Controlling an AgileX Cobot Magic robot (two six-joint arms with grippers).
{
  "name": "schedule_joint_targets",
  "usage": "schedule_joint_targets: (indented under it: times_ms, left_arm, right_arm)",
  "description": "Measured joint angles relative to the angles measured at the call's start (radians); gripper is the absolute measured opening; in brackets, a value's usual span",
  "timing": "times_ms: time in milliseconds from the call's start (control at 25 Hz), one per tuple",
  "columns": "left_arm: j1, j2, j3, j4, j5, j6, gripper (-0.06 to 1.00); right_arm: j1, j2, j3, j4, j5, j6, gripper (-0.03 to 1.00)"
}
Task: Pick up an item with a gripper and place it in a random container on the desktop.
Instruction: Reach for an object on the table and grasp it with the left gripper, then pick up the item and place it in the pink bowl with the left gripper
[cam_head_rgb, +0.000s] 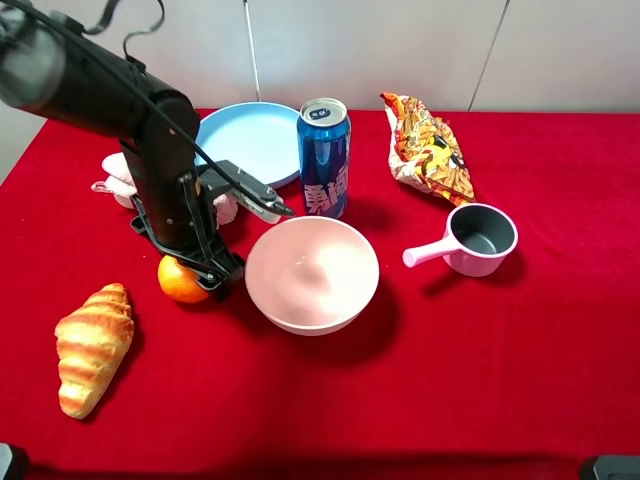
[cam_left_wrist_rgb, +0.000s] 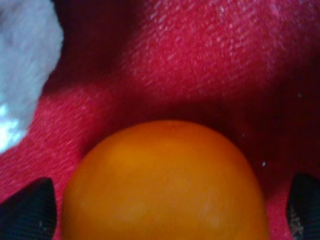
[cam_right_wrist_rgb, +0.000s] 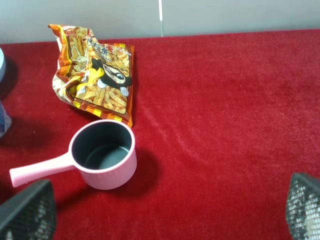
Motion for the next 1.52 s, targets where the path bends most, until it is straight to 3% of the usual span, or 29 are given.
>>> schedule_joint_targets:
  times_ms: [360,600,1520]
  left_arm:
    - [0.0,0.038,0.0,-0.018,-0.015,0.0,0.88]
    - [0.0,0.038,0.0,-0.018,-0.015,0.0,0.72]
    - [0.0,-0.009,0.0,-0.02,-0.004,-0.021,0.72]
  right_arm:
    - [0.0,0.0,0.0,0.0,0.0,0.0,0.69]
    - [0.0,0.0,0.0,0.0,0.0,0.0,0.69]
    - [0.0,0.0,0.0,0.0,0.0,0.0,0.69]
